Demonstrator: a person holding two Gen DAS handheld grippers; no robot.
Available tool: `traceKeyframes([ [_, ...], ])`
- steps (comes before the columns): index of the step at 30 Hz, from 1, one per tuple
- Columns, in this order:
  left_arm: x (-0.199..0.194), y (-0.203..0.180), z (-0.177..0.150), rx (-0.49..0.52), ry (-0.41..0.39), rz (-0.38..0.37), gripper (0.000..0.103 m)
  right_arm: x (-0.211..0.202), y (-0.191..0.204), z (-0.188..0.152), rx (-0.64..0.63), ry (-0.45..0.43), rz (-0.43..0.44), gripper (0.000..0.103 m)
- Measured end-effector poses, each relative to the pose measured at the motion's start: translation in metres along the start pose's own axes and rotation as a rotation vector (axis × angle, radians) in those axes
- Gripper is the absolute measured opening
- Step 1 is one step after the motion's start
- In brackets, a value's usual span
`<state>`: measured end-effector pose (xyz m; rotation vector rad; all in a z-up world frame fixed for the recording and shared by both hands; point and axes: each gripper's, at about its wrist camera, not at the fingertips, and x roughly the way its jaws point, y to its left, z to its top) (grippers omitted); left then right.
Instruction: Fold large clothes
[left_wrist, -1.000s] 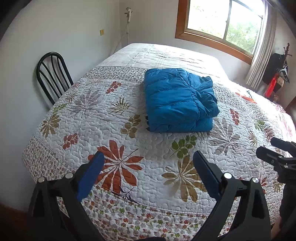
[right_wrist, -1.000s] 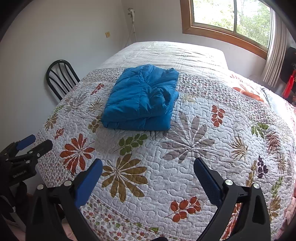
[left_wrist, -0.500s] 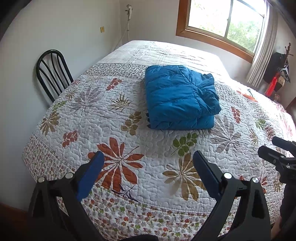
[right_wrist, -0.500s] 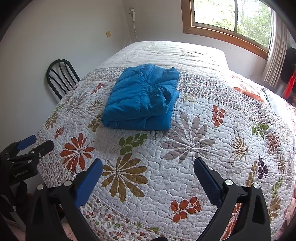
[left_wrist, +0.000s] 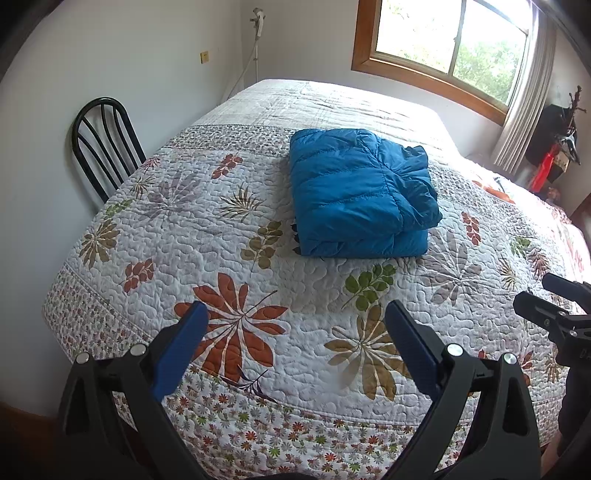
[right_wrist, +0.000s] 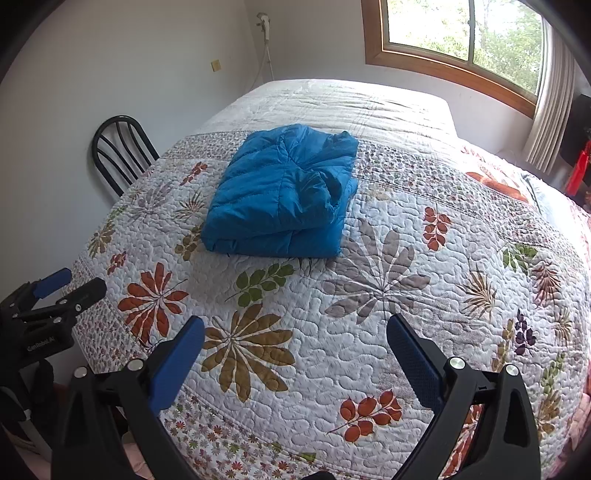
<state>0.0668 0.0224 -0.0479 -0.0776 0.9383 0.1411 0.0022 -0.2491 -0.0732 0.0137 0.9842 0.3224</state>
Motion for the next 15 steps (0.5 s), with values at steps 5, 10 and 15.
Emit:
traceKeyframes([
  [5, -0.0006, -0.0011, -0.0005, 0.002, 0.000, -0.001, 0.096, -0.0005, 0.0005, 0.0006, 0.000, -0.001, 0.001, 0.099],
  [10, -0.0003, -0.0006, 0.0001, 0.000, 0.003, 0.003, 0.096, 0.0004, -0.0003, -0.0002, -0.001, 0.000, 0.003, 0.099],
  [15, 0.0002, -0.0001, -0.0001, 0.002, 0.006, 0.002, 0.096, 0.0003, -0.0012, 0.0008, -0.004, -0.001, 0.004, 0.099],
])
